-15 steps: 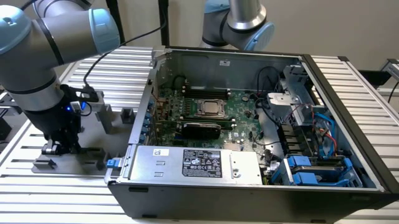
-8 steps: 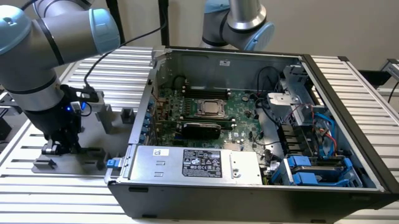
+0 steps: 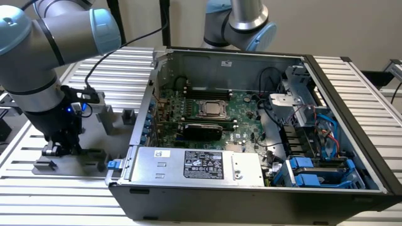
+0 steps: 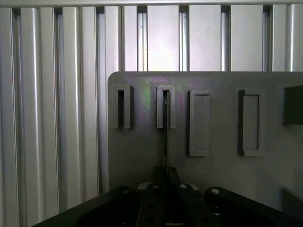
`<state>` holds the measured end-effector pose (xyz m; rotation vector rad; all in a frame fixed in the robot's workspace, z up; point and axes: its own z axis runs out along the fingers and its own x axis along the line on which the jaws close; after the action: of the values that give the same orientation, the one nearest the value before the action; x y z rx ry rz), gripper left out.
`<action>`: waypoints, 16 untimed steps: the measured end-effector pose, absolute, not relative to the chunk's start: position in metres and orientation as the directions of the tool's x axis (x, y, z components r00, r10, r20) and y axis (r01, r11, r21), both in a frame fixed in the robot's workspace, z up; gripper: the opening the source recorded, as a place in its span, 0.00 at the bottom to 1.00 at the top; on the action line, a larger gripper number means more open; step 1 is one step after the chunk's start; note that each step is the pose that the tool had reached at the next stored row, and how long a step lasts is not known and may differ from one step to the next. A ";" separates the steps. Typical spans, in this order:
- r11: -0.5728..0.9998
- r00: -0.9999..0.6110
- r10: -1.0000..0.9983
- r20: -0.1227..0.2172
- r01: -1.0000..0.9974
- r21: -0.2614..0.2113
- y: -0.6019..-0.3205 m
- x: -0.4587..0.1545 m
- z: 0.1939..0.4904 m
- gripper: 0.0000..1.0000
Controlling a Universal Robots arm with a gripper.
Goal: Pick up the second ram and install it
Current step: 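Pick up the second ram and move it above second insertion slot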
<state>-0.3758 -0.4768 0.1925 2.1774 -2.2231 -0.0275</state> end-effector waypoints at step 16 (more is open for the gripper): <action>0.021 -0.021 -1.000 0.009 -0.999 0.033 -0.477 -0.376 0.230 0.14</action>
<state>-0.3759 -0.4768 0.2298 2.1772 -2.2230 -0.0273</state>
